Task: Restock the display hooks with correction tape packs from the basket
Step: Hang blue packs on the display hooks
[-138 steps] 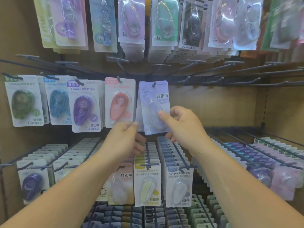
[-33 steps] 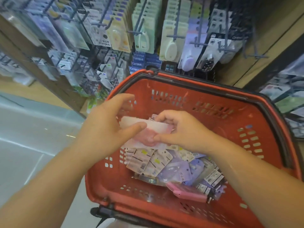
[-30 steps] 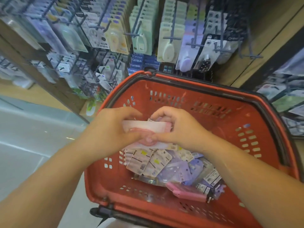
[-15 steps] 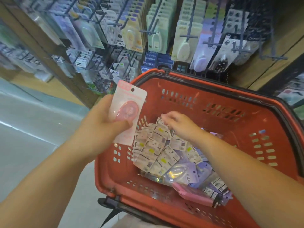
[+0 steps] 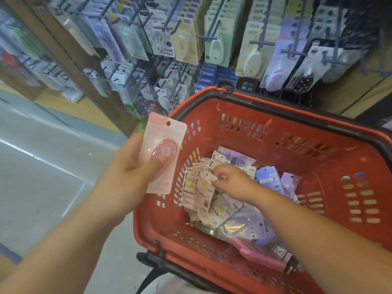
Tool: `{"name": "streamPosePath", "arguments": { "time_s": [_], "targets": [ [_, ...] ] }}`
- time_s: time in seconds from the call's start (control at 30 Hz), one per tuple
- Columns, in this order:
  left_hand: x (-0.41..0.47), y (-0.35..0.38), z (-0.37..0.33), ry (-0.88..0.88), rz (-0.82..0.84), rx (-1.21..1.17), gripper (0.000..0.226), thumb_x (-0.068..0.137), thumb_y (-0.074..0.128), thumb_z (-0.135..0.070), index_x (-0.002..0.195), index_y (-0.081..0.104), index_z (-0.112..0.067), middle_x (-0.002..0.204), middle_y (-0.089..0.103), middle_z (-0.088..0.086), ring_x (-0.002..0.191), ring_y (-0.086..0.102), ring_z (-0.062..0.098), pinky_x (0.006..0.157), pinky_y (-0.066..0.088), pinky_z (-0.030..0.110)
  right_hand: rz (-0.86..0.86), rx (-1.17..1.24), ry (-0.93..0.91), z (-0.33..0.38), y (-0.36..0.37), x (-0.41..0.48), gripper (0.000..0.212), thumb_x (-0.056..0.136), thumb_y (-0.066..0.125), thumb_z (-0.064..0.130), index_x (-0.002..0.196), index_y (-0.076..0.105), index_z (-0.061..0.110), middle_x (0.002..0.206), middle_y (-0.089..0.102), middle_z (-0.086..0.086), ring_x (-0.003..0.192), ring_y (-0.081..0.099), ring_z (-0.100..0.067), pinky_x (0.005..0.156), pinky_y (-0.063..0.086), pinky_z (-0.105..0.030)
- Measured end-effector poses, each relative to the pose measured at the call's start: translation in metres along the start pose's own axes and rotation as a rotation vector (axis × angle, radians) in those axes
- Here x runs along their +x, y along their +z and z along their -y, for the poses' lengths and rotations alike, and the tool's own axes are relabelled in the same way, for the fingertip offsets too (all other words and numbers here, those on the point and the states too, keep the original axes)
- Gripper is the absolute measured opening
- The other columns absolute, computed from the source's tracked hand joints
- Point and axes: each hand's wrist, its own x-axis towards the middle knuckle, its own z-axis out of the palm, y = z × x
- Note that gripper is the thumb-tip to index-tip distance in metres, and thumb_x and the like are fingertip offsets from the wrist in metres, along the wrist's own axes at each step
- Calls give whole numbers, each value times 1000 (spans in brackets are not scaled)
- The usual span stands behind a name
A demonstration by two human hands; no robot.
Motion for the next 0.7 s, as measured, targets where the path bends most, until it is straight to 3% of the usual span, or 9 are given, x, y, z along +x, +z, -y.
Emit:
{"name": "streamPosePath", "arguments": {
  "time_s": [0.1, 0.2, 0.27, 0.33, 0.4, 0.5, 0.6, 0.7],
  "targets": [
    [3, 9, 0, 17, 15, -35, 22, 100, 64, -16, 119, 68, -28, 108, 81, 5, 97, 78, 31, 81, 66, 46, -106, 299, -13, 27, -36, -24, 26, 94, 60, 13, 76, 42, 11, 84, 40, -14, 76, 50, -26, 76, 60, -57],
    [10, 24, 4, 56, 44, -1, 16, 100, 71, -35, 116, 70, -35, 110, 79, 7, 101, 76, 36, 90, 60, 64, -266, 443, -60, 60, -70, -55, 26, 95, 54, 7, 73, 39, 10, 83, 37, -15, 73, 50, -38, 63, 64, -51],
    [15, 39, 6, 79, 57, 45, 25, 96, 71, -50, 117, 68, -38, 110, 79, 4, 104, 75, 33, 94, 56, 66, -337, 538, -92, 80, -82, -73, 23, 93, 53, 8, 72, 42, 8, 83, 41, -21, 73, 51, -45, 56, 62, -44],
    [20, 54, 7, 89, 91, 72, 24, 100, 68, -49, 119, 67, -35, 111, 79, -2, 106, 75, 25, 98, 55, 63, -379, 615, -105, 89, -85, -84, 25, 93, 53, 8, 70, 46, 12, 83, 42, -14, 70, 47, -32, 52, 58, -35],
    [23, 69, 10, 95, 132, 83, 23, 101, 66, -48, 120, 66, -36, 110, 79, -5, 105, 74, 19, 98, 55, 57, -381, 694, -90, 92, -83, -89, 23, 96, 58, 13, 77, 51, 3, 84, 50, -13, 71, 56, -27, 48, 53, -30],
    [25, 84, 12, 77, 155, 79, 21, 99, 63, -44, 118, 65, -36, 105, 78, -11, 96, 73, 9, 88, 56, 44, -290, 922, -13, 90, -78, -94, 29, 102, 58, 30, 93, 58, 3, 85, 65, -10, 67, 63, -20, 57, 57, -36],
    [25, 89, 6, -7, 141, -34, 16, 102, 64, -39, 113, 68, -30, 97, 79, -8, 91, 75, 13, 80, 57, 44, -252, 1057, 3, 84, -74, -97, 2, 103, 53, 9, 104, 55, 8, 101, 68, -15, 71, 64, -23, 80, 63, -47],
    [26, 86, 1, -57, 192, -175, 33, 85, 69, -47, 112, 71, -27, 97, 79, 6, 89, 75, 27, 81, 58, 48, -272, 1003, -23, 77, -72, -98, 31, 95, 65, -3, 121, 53, 8, 112, 70, -15, 74, 70, -21, 78, 64, -41]
  ]
}}
